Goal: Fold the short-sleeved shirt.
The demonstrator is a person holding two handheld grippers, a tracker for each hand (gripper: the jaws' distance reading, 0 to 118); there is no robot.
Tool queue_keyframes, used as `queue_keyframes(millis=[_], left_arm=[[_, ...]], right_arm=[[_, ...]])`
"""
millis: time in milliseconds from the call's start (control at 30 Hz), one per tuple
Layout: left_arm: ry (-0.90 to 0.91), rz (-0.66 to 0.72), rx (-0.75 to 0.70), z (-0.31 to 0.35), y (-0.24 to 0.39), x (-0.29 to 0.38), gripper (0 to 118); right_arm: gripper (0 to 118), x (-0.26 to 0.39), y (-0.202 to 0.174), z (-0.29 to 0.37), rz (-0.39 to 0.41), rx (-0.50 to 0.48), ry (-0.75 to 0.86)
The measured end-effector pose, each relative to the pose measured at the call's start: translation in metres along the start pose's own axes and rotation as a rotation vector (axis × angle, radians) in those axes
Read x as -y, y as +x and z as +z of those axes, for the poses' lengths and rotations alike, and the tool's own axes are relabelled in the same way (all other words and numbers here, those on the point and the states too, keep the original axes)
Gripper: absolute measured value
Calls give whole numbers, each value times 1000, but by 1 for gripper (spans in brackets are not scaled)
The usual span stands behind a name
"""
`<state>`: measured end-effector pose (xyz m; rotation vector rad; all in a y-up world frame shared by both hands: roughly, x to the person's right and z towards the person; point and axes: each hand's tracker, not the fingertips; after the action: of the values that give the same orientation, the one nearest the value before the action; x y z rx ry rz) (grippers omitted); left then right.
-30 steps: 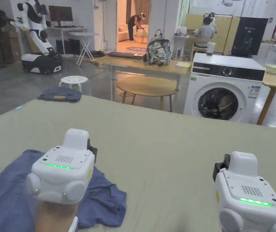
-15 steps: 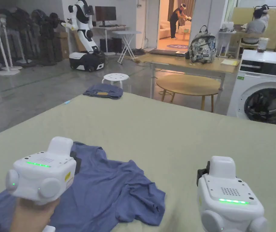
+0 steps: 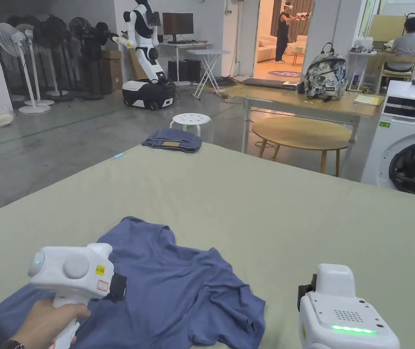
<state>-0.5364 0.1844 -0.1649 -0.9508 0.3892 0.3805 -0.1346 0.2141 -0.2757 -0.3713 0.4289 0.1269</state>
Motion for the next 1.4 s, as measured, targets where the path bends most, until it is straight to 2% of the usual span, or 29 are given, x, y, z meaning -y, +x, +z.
queue_keyframes(millis=[67, 100, 133, 167, 367, 433, 467, 500, 567, 700, 833, 933, 1067, 1400], left_arm=[[3, 4, -5, -4, 3, -4, 47], [2, 6, -2, -8, 4, -6, 70], [-14, 11, -5, -13, 6, -9, 89], [-26, 14, -8, -17, 6, -10, 98], [-141, 36, -49, -59, 3, -16, 98], [-150, -30, -90, -71, 6, -14, 98], [-149, -50, -119, -71, 11, -15, 97], [-152, -58, -142, -70, 16, -17, 89], [-120, -100, -125, -65, 20, -16, 66], [-86, -147, -116, -60, 22, -10, 3], [-51, -105, -73, -59, 8, -6, 0], [-8, -123, -47, -51, 3, -3, 0], [117, -128, -10, -22, 8, -7, 0], [370, -175, 84, 71, 63, -37, 0]], right_arm=[[0, 1, 1, -2, 3, 6, -10], [0, 4, 2, -6, 5, 11, -15], [0, 6, 2, -8, 8, 12, -20], [0, 7, 3, -9, 10, 15, -23], [0, 10, 3, -10, 27, 27, -54], [0, 10, 2, -9, 34, 29, -61], [0, 10, 3, -9, 38, 30, -64], [0, 12, 5, -13, 39, 32, -67], [0, 14, 8, -17, 34, 34, -67], [0, 15, 6, -20, 23, 26, -79], [0, 23, 5, -24, 31, 20, -90], [0, 25, 5, -23, 30, 18, -95], [0, 24, 10, -20, 17, 21, -85], [0, -11, 38, 28, -27, 57, 22]])
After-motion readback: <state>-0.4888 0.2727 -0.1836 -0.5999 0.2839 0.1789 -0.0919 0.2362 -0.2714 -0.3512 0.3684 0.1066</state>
